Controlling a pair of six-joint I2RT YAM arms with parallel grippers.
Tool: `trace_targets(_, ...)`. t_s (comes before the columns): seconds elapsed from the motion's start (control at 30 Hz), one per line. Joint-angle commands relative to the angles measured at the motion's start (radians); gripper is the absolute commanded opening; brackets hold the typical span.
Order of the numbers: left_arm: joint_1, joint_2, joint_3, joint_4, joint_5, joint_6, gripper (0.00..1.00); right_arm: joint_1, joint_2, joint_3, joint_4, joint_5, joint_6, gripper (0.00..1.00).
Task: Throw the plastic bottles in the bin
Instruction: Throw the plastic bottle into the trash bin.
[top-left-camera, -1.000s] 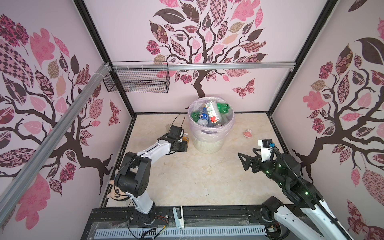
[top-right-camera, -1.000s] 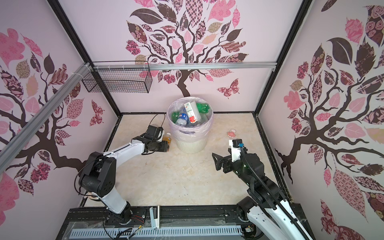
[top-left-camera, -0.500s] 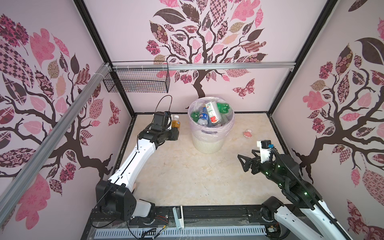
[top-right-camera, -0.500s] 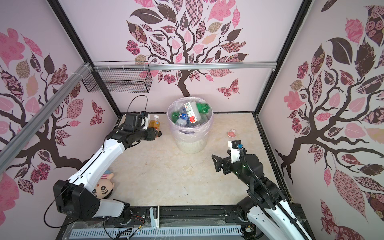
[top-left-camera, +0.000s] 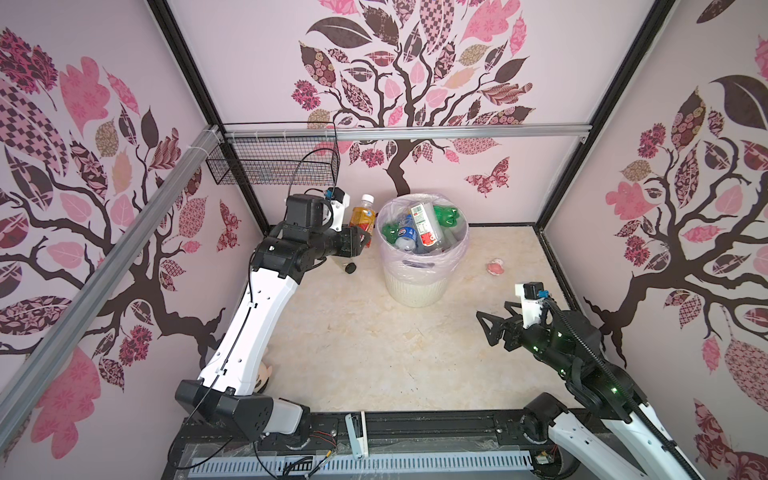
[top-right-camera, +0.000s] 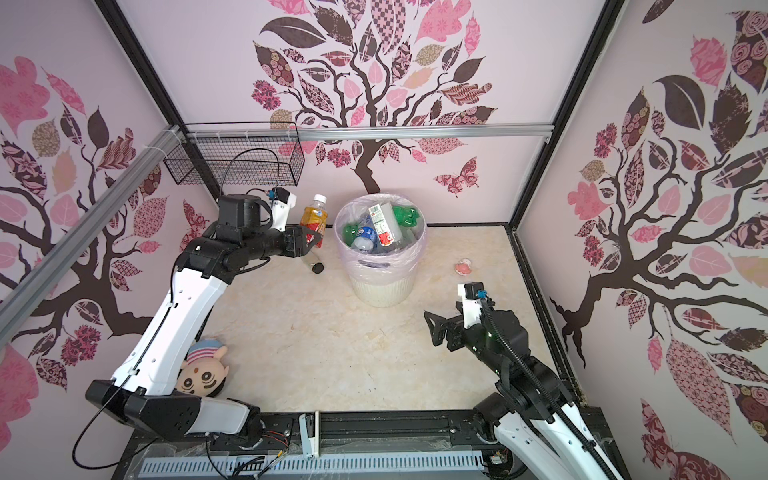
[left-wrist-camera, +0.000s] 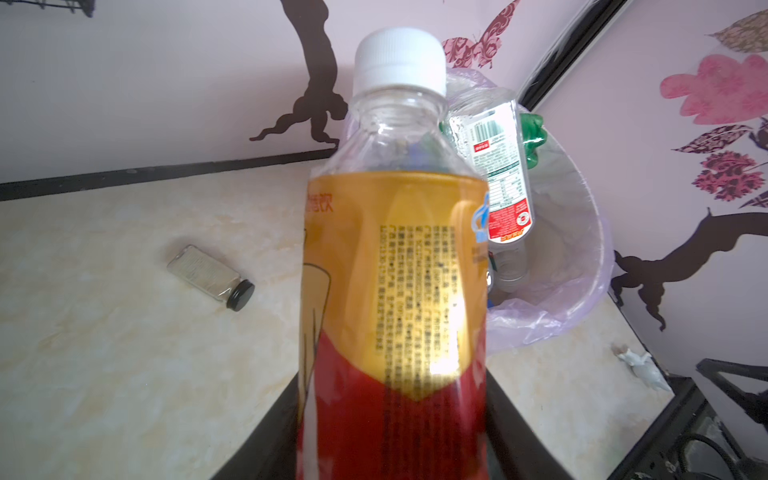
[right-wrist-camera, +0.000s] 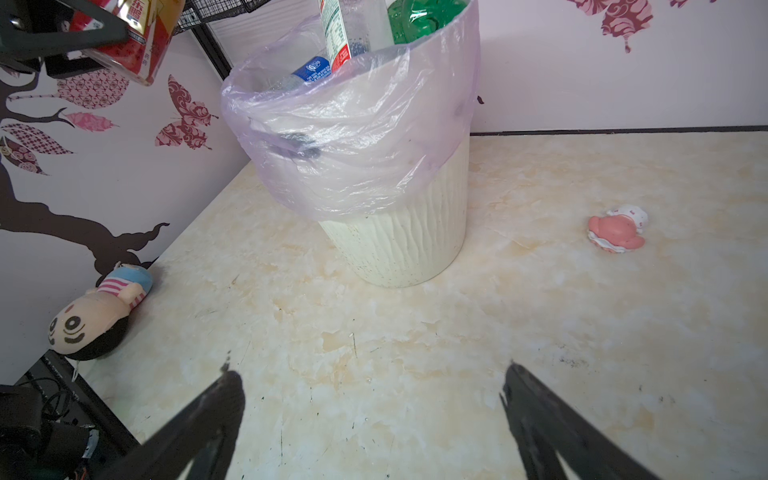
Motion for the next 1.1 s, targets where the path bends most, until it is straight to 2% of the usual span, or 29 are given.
trace_targets(0.0, -0.012, 0.048, 0.066, 0.022, 0.105, -0.052, 0.52, -0.004, -0.016, 0.016, -0.023, -0.004, 0.007, 1.00)
trace_targets(0.3, -0.061, 0.178, 0.163, 0.063, 0.128, -0.104, 0.53, -0.004, -0.027, 0.033, -0.040, -0.002, 0.004, 1.00)
trace_targets(0.6, -0.067, 0.279, 0.251, 0.088, 0.122, -0.142, 0.54, -0.004, -0.033, 0.038, -0.045, -0.005, 0.007, 1.00)
trace_targets(0.97, -0.074, 0.287, 0.229, 0.069, 0.091, -0.127, 0.72, -0.003, -0.028, 0.040, -0.046, -0.006, 0.006, 1.00)
trace_targets(1.07, -0.073, 0.276, 0.230, 0.061, 0.075, -0.121, 0.79, -0.004, -0.027, 0.038, -0.044, -0.007, 0.009, 1.00)
